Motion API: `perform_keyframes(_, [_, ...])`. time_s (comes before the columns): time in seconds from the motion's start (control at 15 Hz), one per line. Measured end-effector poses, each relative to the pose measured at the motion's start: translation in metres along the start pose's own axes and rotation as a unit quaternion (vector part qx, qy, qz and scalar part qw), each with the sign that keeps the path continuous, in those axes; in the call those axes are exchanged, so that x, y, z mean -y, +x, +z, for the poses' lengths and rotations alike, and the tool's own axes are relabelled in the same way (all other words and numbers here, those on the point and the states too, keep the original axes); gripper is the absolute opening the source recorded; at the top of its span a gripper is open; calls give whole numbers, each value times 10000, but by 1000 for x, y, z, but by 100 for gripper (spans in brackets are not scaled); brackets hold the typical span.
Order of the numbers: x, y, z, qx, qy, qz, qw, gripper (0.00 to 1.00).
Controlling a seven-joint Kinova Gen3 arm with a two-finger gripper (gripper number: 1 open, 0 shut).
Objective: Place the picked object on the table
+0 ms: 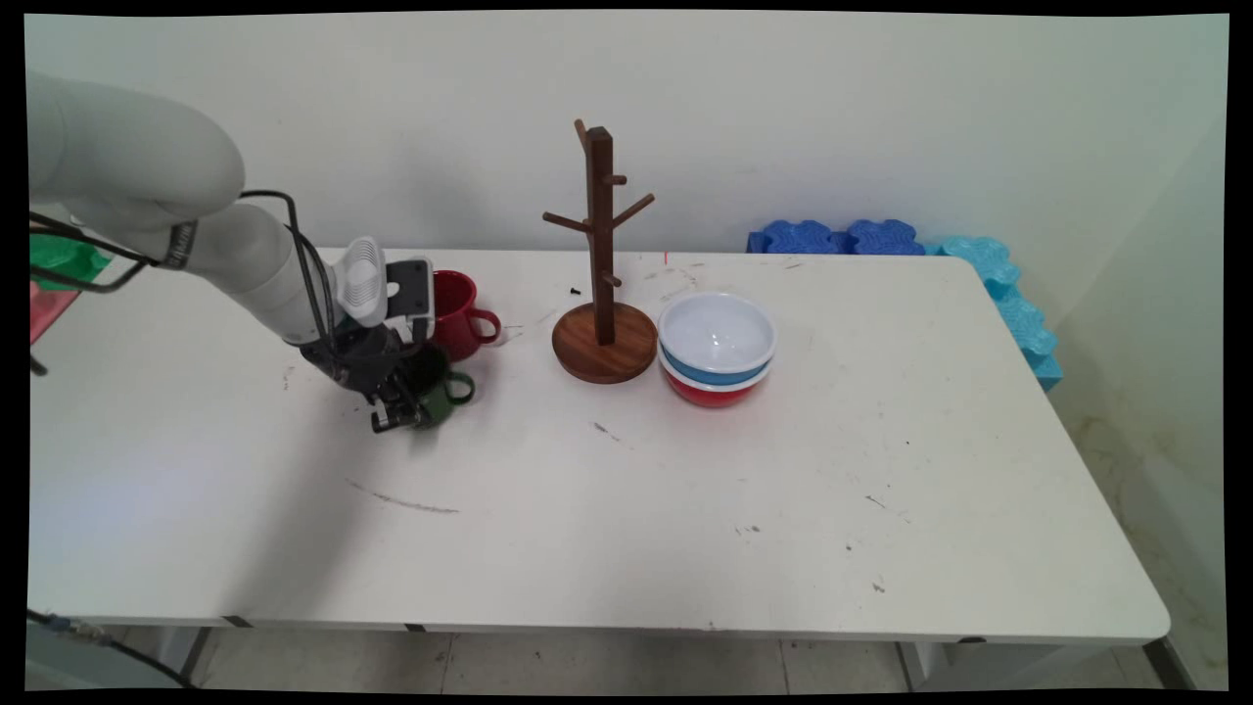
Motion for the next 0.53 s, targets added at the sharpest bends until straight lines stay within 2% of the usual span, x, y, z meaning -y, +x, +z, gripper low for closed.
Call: perform_keyframes(0.53, [1, 3, 5, -22, -31, 37, 10000, 100])
